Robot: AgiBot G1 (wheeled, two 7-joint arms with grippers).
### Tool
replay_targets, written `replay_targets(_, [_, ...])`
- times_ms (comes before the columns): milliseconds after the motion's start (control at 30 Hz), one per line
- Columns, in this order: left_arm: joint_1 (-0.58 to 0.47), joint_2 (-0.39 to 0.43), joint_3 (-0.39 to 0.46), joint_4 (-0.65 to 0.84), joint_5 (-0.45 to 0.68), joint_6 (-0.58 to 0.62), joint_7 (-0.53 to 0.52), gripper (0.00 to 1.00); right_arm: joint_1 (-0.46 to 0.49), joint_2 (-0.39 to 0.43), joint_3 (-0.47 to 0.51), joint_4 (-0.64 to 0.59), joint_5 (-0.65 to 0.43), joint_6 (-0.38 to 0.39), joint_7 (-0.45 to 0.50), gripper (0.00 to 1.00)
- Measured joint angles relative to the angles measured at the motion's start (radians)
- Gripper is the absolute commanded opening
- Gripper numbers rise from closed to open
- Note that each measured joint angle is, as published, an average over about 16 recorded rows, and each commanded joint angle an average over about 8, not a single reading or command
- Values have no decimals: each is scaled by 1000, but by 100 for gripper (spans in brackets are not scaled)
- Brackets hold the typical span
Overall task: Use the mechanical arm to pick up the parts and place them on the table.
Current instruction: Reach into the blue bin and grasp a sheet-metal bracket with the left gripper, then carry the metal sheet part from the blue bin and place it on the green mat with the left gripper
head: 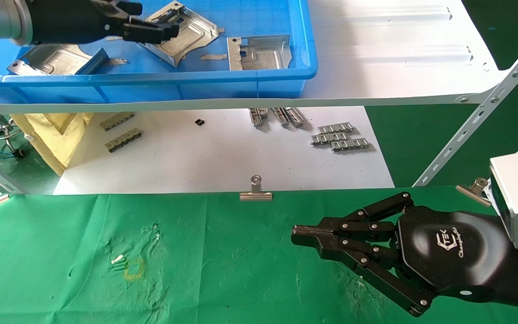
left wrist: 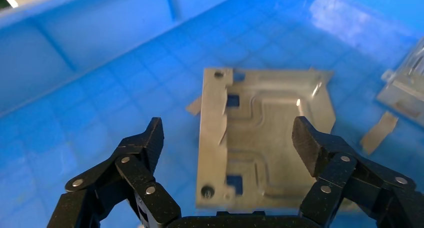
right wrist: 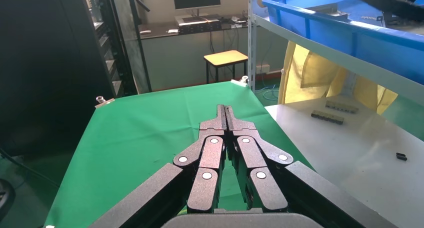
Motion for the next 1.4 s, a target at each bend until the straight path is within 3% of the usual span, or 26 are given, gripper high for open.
replay_targets(1000, [-22, -12, -5, 30, -6, 30, 61, 0, 0, 0, 0, 0, 0, 0, 0, 0])
replay_targets(1200, [-27, -38, -29, 4, -43, 106, 109, 0, 0, 0, 0, 0, 0, 0, 0, 0])
replay_targets(1400, [-19, -86, -68, -38, -108, 285, 193, 0, 0, 0, 0, 0, 0, 0, 0, 0])
